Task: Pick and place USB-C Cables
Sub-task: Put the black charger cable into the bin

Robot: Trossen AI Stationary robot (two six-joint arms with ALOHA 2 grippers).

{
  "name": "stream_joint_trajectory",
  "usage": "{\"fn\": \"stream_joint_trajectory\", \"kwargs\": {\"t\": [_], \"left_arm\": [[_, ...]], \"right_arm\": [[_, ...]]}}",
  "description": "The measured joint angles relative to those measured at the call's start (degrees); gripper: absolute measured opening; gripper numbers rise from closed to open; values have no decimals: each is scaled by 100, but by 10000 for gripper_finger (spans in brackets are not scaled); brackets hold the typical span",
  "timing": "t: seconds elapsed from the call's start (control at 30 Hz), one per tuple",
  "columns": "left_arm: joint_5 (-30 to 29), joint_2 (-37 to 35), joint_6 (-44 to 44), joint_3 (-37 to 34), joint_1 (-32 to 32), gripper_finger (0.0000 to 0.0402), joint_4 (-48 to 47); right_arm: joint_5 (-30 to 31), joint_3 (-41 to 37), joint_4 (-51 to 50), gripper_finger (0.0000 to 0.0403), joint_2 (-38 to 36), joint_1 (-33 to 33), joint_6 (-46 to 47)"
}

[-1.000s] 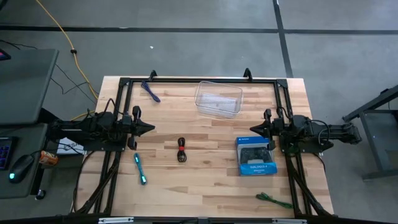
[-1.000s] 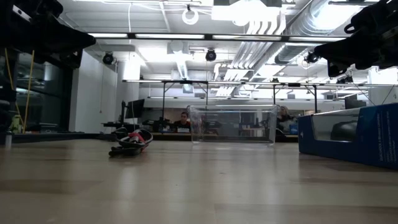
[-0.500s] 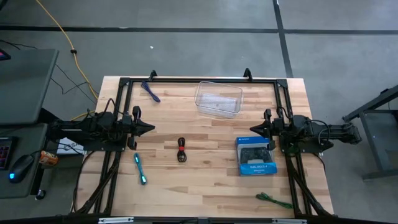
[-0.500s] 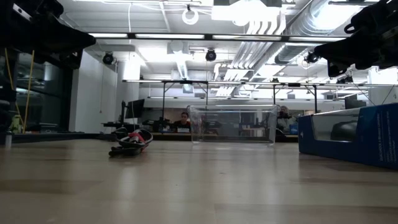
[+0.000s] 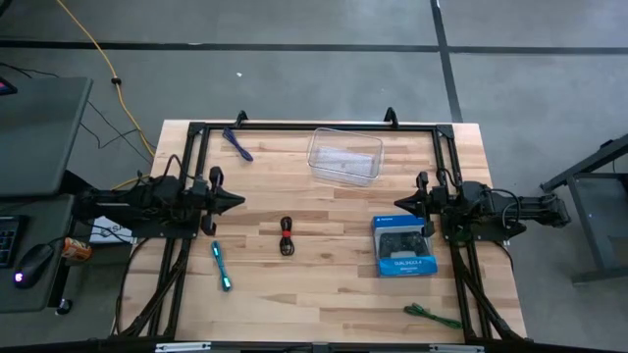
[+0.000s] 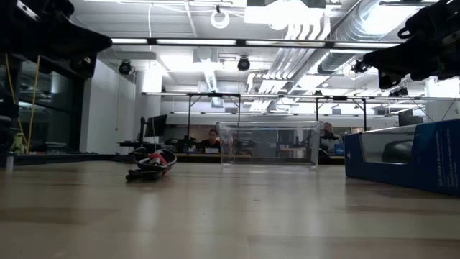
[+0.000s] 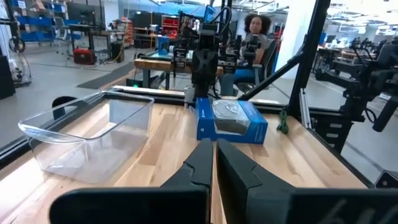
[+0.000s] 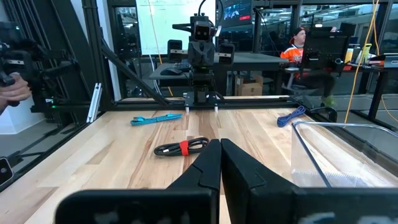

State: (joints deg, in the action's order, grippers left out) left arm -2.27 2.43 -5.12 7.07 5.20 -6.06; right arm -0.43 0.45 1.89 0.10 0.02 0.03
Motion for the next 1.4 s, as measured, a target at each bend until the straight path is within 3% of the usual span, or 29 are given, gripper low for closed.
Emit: {"fn": "stream_joint_trajectory", "kwargs": {"t": [0.3,0.8,1.07,1.4], "left_arm": [[297,746,-98,0,-4,18,887],[359,3523,161,40,-858,191,3304],[247,5530,600,1207,-1287,228,2941],[-340,7661,2287,3479,-1423,232,499]], "right_arm": [[1,1,2,0,1,-1,-2],[0,0,2,0,0,1,0],[0,2,2,0,2,1,0],[2,2,-20,0,0,-1,0]]}}
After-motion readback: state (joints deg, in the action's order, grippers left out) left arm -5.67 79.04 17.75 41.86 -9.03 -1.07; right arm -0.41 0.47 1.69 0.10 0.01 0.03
